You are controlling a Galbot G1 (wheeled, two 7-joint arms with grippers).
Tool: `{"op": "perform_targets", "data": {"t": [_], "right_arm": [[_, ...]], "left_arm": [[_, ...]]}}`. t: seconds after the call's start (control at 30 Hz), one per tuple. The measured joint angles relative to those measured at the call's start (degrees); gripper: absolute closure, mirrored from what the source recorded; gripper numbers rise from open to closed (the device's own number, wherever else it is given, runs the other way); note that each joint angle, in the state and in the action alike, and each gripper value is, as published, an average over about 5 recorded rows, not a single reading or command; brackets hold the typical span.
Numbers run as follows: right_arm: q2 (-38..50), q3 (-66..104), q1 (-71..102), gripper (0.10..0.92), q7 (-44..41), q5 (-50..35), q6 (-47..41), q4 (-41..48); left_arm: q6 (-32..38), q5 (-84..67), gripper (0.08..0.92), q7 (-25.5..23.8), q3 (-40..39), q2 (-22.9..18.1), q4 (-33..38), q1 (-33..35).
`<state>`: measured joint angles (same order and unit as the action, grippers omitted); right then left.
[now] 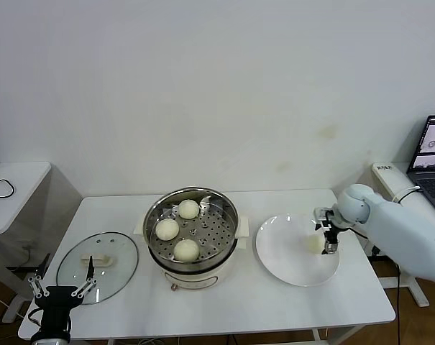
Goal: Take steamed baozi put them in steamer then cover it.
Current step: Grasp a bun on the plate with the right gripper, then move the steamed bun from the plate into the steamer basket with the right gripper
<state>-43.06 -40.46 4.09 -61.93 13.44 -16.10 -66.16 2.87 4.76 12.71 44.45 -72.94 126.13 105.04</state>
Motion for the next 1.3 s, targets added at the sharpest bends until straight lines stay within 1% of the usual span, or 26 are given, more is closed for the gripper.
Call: {"op": "perform_targets", "data": {"t": [0.37, 0.47, 0.63, 0.9, 1.1, 1.3], "right_arm": [[-3.37, 1.39, 1.53, 0.206, 0.31, 2.21, 0.22, 4.69], [-3.65, 1.66, 1.71, 0.237, 0.24, 2.54, 0.21, 5.13], [-3.77, 1.79, 1.70, 0.330, 0.05, 2.75, 0.15, 5.41], [-3.64, 1.70, 1.32, 0.419, -0.92, 2.68, 0.10, 5.30], [-2.69, 0.73, 0.05, 0.462, -1.78, 1.78, -0.31, 4.01], [-0.74, -1.64, -3.10, 0.481, -2.28, -0.32, -1.26, 1.16]], "left_arm": [[0.00, -0.10, 0.177, 0.04, 0.06, -0.03, -0.62, -0.12], [0.01, -0.10, 0.177, 0.06, 0.07, -0.05, -0.63, -0.12], [0.04, -0.10, 0.177, 0.13, 0.09, -0.10, -0.65, -0.05], [0.12, -0.12, 0.177, 0.30, 0.19, -0.15, -0.51, 0.14], [0.16, -0.19, 0.177, 0.39, 0.28, -0.08, -0.45, 0.16], [0.18, -0.28, 0.177, 0.40, 0.18, 0.15, -0.31, -0.20]]}}
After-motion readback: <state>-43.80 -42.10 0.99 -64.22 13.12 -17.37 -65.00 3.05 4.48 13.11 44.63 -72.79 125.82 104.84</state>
